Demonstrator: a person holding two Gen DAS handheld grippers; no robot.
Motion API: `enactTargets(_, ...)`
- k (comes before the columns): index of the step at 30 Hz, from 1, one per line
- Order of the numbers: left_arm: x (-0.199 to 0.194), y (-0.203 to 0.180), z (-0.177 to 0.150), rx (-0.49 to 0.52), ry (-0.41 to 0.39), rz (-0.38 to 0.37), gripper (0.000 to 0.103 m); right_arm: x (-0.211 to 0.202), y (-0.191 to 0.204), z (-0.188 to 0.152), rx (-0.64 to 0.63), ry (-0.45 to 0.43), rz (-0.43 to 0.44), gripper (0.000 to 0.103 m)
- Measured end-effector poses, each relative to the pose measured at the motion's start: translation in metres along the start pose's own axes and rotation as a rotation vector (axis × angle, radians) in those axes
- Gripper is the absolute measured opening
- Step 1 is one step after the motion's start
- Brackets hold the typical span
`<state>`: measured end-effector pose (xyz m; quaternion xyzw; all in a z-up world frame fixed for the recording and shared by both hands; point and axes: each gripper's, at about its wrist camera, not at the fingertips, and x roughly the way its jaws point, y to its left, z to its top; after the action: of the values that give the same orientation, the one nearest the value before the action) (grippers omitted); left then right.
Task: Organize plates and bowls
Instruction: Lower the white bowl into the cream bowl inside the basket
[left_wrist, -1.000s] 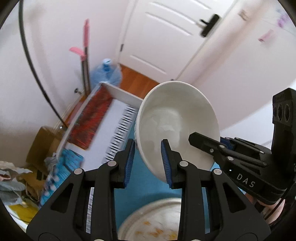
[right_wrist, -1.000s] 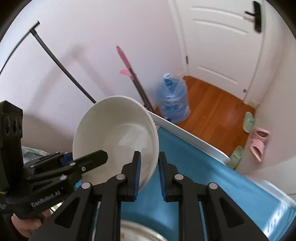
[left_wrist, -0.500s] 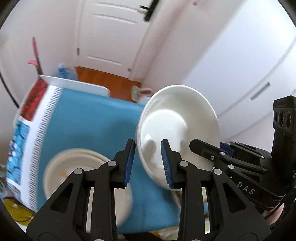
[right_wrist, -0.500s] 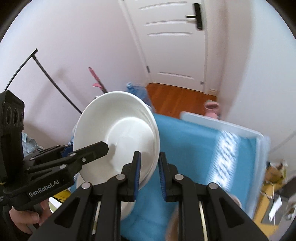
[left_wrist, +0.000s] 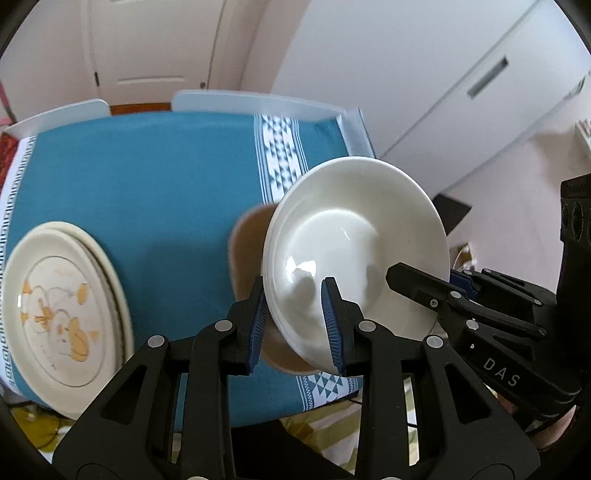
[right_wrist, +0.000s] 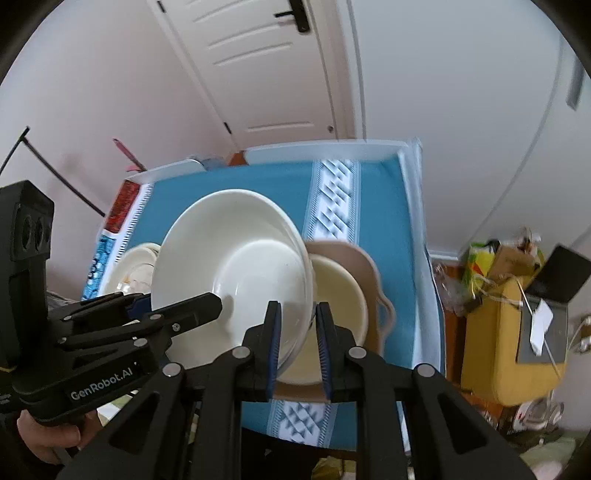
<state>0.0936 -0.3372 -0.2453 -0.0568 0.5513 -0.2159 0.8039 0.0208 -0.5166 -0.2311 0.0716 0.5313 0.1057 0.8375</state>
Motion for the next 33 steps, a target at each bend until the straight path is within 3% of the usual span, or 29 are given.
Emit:
enactTargets(9,0.036,-0.012,-0.006,0.082,0.058,0.06,0.026,0.022,-0.022,-0.022,0.06,0.032,-0.005,0.017)
enactTargets(33,0.048,-0.028,0.011,0.233,0.063,0.208,0.026,0.034,-0.023,-0.021,0.063,0.068,-0.037,0.017)
